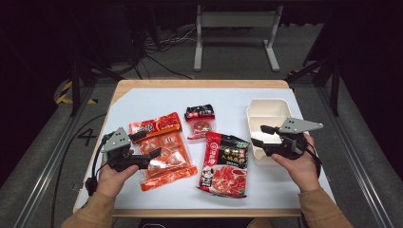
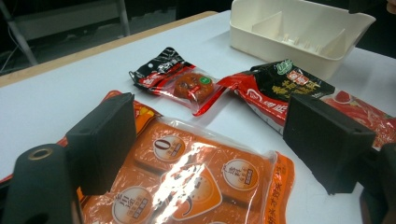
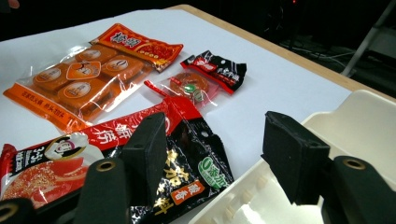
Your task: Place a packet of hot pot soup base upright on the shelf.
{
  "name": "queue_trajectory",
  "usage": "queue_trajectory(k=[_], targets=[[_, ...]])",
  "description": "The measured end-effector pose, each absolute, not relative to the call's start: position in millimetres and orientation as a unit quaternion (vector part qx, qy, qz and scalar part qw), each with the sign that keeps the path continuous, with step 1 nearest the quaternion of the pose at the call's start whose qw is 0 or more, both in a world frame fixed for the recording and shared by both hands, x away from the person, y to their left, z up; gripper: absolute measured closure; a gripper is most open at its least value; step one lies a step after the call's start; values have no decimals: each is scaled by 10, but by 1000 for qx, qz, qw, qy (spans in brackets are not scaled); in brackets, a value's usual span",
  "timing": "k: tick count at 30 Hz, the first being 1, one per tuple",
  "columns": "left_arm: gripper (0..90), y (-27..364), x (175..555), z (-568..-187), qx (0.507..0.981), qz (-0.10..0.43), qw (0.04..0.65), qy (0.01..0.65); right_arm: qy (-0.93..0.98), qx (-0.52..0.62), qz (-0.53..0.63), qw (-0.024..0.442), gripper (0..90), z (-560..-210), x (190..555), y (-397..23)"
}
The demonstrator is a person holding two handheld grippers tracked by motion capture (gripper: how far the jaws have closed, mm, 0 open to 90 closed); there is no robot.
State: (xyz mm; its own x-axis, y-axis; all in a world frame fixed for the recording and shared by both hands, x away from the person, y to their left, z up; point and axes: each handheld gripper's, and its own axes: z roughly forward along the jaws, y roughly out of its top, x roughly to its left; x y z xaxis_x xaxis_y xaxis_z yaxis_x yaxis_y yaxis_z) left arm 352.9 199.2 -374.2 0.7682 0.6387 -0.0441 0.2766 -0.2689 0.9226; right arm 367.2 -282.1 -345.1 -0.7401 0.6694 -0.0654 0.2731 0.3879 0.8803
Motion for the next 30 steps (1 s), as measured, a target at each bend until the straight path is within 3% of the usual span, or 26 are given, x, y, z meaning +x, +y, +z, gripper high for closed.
queue_trajectory(k=[12,30], targets=[[180,1868,3555,-3718,780,175,533,277,775,266,528,223,395,-3407,3621,-2904],[158,1338,3820,-3674,795,159,525,258,773,276,523,228,386,-3402,3617,-2978]])
